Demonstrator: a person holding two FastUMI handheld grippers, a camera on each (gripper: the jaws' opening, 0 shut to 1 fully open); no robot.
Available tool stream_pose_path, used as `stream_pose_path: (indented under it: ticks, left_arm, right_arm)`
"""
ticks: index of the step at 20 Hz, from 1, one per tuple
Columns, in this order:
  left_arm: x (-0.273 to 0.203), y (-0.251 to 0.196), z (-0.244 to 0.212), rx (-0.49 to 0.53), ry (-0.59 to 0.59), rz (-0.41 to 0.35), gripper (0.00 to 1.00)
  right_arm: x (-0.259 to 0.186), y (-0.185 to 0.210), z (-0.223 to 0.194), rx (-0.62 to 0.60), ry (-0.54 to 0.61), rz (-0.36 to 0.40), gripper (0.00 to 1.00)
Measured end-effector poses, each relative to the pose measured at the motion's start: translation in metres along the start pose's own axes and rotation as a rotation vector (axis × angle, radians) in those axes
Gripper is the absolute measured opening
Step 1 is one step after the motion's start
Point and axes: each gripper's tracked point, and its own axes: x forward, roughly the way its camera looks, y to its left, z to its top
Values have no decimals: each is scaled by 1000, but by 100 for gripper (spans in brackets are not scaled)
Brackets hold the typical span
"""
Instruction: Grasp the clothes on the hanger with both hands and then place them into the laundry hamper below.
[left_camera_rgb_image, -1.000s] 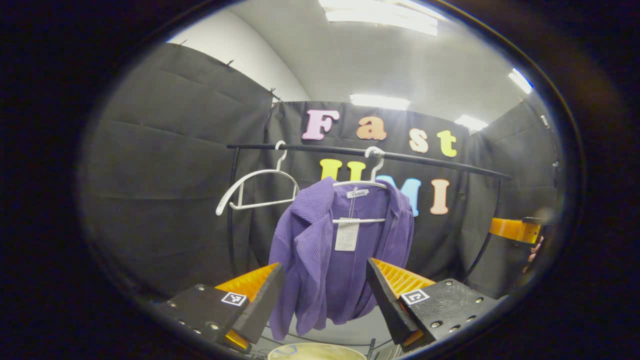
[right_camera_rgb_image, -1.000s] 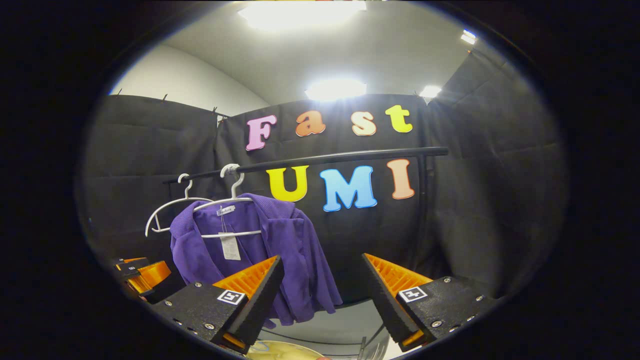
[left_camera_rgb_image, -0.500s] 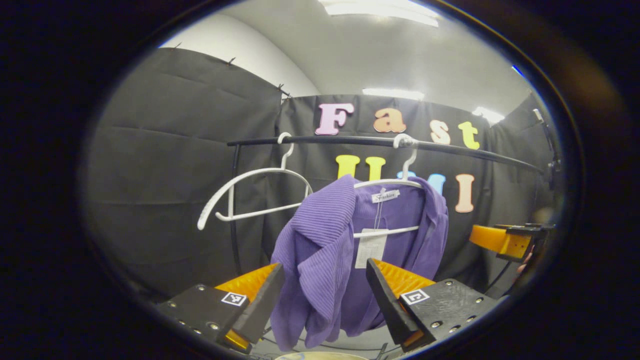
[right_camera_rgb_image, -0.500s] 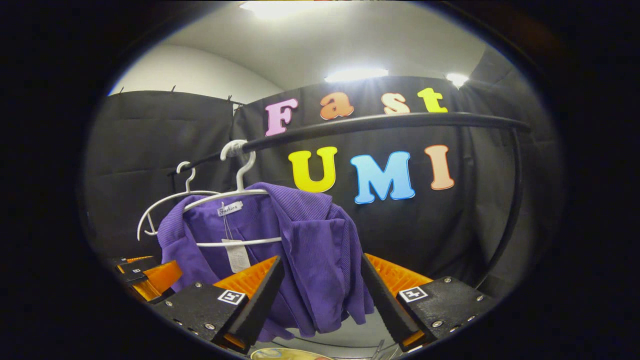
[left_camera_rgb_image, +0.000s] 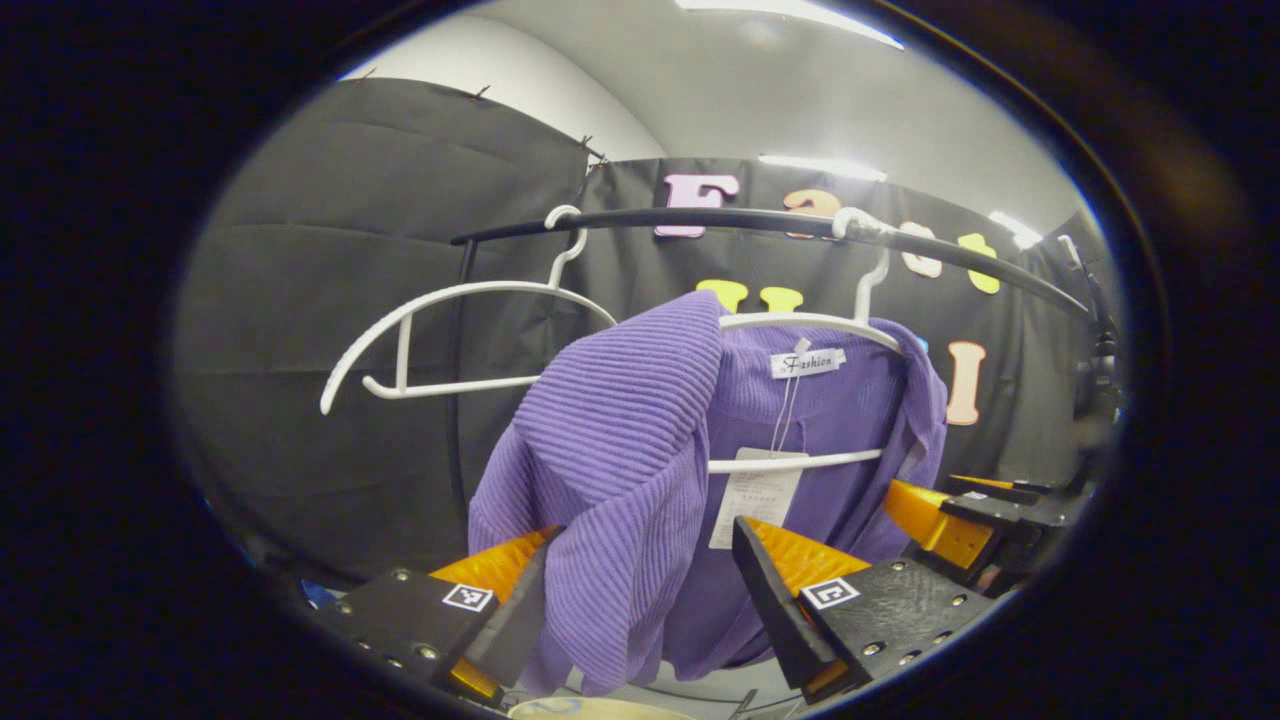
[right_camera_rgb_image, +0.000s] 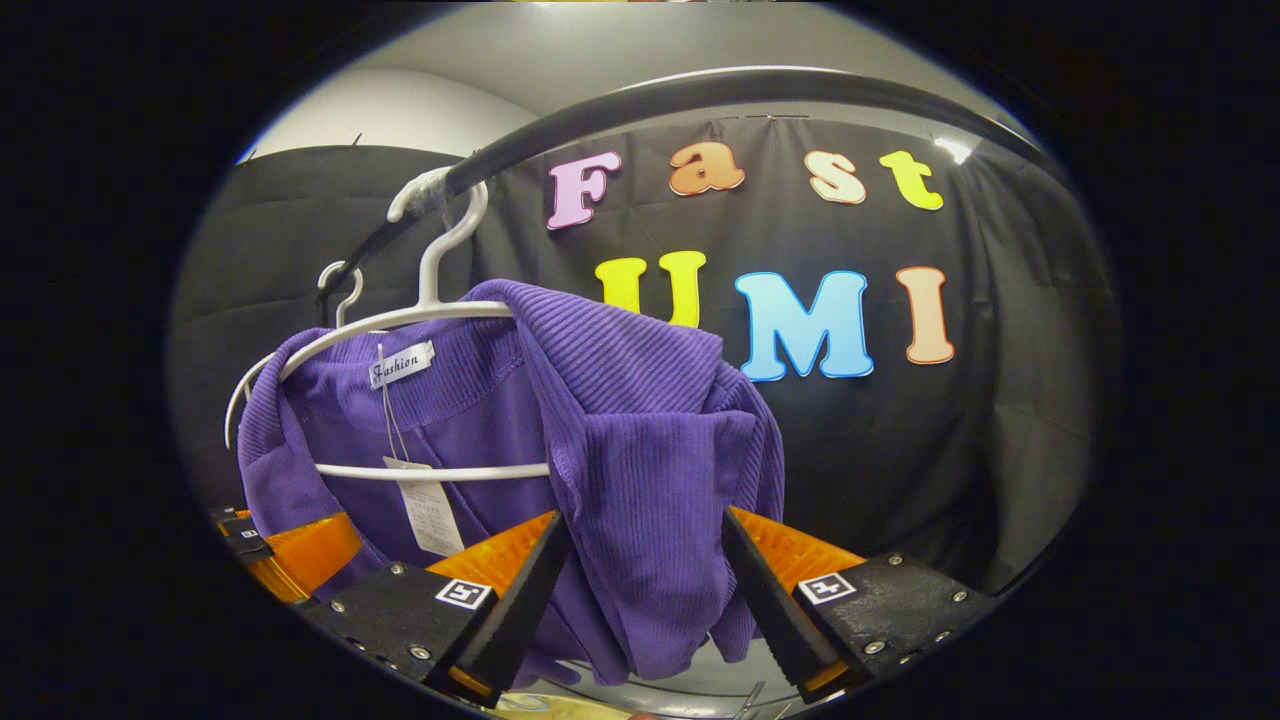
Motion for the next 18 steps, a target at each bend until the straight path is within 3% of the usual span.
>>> stream_pose_path:
  ticks: [5, 7, 12, 14, 15, 16, 18]
  left_arm:
    - [4, 5, 5, 15, -13, 38, 95]
    - [8, 4, 6, 25, -21, 46, 100]
    - [7, 8, 9, 13, -29, 74, 100]
    - [4, 11, 12, 6, -25, 77, 82]
    - [4, 10, 13, 3, -26, 73, 82]
    - [3, 13, 17, 8, -33, 93, 72]
    - [9, 10, 15, 13, -28, 90, 51]
  right_arm:
    - [15, -8, -3, 23, -3, -8, 95]
    - [20, -8, -5, 25, -6, 1, 92]
    - [29, -5, -7, -11, -18, 14, 95]
    - [32, -6, -4, -13, -28, 11, 95]
    - [34, -6, -3, -7, -30, 18, 93]
    - [38, -6, -2, -2, -33, 21, 91]
    - [46, -9, 2, 4, -47, 29, 78]
